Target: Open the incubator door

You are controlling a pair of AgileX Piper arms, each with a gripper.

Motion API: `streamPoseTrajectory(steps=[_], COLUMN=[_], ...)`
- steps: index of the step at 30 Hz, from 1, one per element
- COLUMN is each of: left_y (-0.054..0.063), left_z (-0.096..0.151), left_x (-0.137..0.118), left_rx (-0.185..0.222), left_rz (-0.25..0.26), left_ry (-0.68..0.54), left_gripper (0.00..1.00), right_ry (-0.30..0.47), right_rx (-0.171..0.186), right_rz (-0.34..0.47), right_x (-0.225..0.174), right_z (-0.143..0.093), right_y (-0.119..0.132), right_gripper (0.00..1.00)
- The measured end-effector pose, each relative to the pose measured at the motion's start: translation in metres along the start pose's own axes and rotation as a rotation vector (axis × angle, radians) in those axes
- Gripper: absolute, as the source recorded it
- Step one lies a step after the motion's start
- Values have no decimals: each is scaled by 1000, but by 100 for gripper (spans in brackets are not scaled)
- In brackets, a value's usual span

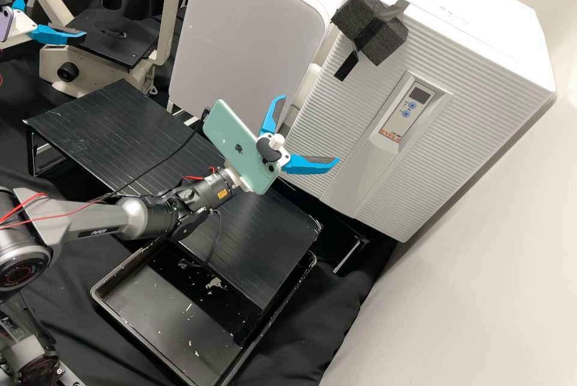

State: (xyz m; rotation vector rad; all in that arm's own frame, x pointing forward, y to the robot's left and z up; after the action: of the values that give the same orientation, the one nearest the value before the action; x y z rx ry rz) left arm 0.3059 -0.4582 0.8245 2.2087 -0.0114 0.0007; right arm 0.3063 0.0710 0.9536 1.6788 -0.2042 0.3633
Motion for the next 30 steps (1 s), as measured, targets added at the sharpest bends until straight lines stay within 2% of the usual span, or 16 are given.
streamPoseTrajectory(steps=[2, 7, 11, 13, 17, 23, 27, 30], left_y=[0, 0, 0, 0, 0, 0, 0, 0], left_z=[0, 0, 0, 0, 0, 0, 0, 0], left_x=[0, 0, 0, 0, 0, 0, 0, 0], left_rx=[0, 0, 0, 0, 0, 0, 0, 0], left_rz=[0, 0, 0, 0, 0, 0, 0, 0], left_ry=[0, 0, 0, 0, 0, 0, 0, 0], left_gripper=[100, 100, 100, 100, 100, 100, 100, 100], right_ry=[1, 9, 3, -9, -31, -11, -25, -35], right_rx=[9, -31, -45, -35, -47, -82, -85, -71], right_rz=[19, 40, 62, 71, 54, 40, 46, 56], right_x=[5, 15, 23, 27, 33, 40, 41, 41], right_z=[-7, -18, -19, -19, -18, -25, -25, -24], right_y=[3, 8, 11, 11, 6, 0, 0, 0], right_gripper=[100, 100, 100, 100, 100, 100, 100, 100])
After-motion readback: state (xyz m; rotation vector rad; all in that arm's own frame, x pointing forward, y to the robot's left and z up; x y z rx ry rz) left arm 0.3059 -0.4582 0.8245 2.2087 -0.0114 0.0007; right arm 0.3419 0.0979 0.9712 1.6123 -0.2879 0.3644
